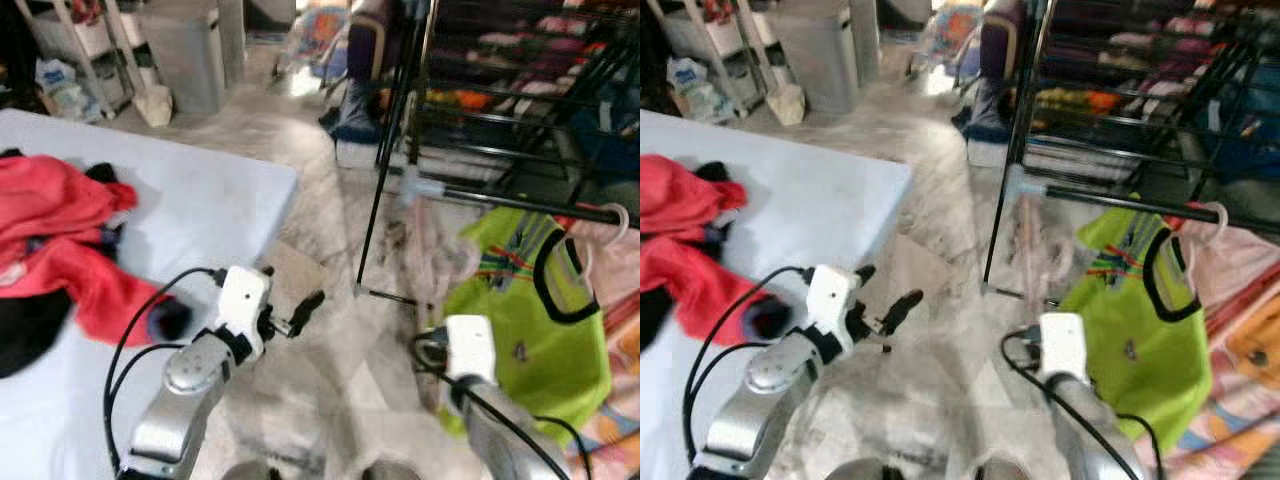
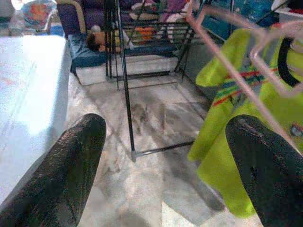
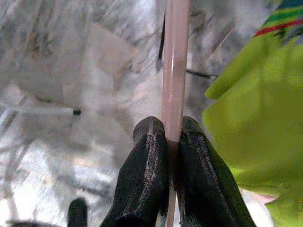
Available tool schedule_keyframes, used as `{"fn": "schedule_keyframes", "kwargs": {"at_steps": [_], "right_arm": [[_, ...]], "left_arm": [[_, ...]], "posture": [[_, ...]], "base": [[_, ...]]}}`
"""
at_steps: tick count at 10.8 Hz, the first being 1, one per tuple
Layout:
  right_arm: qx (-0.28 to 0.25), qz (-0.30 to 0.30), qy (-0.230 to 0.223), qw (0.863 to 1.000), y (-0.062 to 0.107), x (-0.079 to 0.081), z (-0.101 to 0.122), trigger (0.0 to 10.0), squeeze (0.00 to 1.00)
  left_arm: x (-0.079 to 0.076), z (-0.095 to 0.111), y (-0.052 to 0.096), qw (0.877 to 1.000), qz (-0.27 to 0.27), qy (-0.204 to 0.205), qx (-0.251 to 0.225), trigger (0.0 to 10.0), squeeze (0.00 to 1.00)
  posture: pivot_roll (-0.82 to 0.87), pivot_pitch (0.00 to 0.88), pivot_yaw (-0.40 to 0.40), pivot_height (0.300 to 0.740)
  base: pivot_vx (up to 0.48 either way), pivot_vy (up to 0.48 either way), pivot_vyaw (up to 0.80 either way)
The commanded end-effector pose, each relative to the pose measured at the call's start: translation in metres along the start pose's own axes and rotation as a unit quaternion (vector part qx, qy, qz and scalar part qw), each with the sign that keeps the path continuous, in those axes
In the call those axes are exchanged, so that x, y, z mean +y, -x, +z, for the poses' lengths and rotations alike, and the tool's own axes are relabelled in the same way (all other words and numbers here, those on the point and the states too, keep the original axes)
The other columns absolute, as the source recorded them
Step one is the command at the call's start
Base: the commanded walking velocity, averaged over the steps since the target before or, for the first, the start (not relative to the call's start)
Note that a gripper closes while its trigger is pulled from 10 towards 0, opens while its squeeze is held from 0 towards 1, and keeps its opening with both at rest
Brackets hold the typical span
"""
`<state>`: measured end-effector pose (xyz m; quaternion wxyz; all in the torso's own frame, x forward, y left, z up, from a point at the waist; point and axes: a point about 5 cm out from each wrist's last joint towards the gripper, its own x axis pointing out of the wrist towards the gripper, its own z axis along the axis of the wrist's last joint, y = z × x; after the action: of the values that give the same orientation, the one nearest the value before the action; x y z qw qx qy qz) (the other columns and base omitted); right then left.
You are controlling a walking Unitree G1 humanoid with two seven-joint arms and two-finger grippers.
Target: Hang hanger
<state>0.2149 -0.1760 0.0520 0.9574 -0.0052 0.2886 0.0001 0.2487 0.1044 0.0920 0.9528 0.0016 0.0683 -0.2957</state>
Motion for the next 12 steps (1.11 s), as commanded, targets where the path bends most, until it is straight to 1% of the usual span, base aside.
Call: {"fn": "schedule_keyframes", "kwargs": {"at_steps": [1,2,4,5,6,7,8,9,11,12], "right_arm": [[-0.027,-0.024,0.005,0.999,0.003,-0.007,0.008,10.0,0.00],[-0.055,-0.038,0.004,0.998,0.003,-0.007,0.016,10.0,0.00],[-0.062,-0.063,-0.024,0.996,-0.011,-0.011,0.029,10.0,0.00],[-0.066,-0.072,-0.040,0.994,-0.021,-0.014,0.037,10.0,0.00],[-0.050,-0.067,-0.063,0.995,-0.029,-0.014,0.037,10.0,0.00],[-0.042,-0.065,-0.069,0.995,-0.033,-0.014,0.038,10.0,0.00],[-0.041,-0.059,-0.064,0.995,-0.041,-0.013,0.043,10.0,0.00],[-0.036,-0.049,-0.065,0.996,-0.045,-0.010,0.045,10.0,0.00],[-0.039,-0.039,-0.064,0.996,-0.050,-0.006,0.049,10.0,0.00],[-0.045,-0.041,-0.061,0.996,-0.052,-0.007,0.053,10.0,0.00]], "left_arm": [[-0.005,0.004,-0.003,1.000,-0.011,-0.005,-0.007,10.0,0.00],[-0.007,0.005,-0.003,1.000,-0.018,-0.004,-0.010,10.0,0.00],[-0.006,0.009,-0.001,1.000,-0.024,0.003,-0.019,10.0,0.00],[-0.005,0.011,-0.001,0.999,-0.027,0.005,-0.024,10.0,0.00],[-0.005,0.011,0.000,0.999,-0.028,0.004,-0.023,10.0,0.00],[-0.005,0.011,0.000,0.999,-0.029,0.004,-0.023,10.0,0.00],[-0.006,0.010,0.001,0.999,-0.030,0.005,-0.022,10.0,0.00],[-0.007,0.010,0.001,0.999,-0.031,0.005,-0.021,10.0,0.00],[-0.007,0.011,0.001,0.999,-0.030,0.006,-0.023,10.0,0.00],[-0.007,0.011,0.001,0.999,-0.030,0.004,-0.023,10.0,0.00]], "posture": [[-0.03,0.055,0.004,0.740],[-0.03,0.058,0.005,0.740],[-0.03,0.061,0.010,0.740],[-0.02,0.063,0.011,0.740],[-0.02,0.063,0.011,0.740],[-0.02,0.062,0.008,0.740],[-0.02,0.062,0.008,0.740],[-0.01,0.063,0.006,0.740],[-0.01,0.062,0.005,0.740],[-0.01,0.062,0.004,0.740]], "base": [[0.000,0.000,0.00],[0.000,0.000,0.00],[0.000,0.000,0.00],[0.000,0.000,0.00],[0.368,0.000,0.00],[0.390,0.000,0.00],[0.409,0.000,0.00],[0.401,0.000,0.00],[0.409,0.000,0.00],[0.356,0.000,0.00]]}}
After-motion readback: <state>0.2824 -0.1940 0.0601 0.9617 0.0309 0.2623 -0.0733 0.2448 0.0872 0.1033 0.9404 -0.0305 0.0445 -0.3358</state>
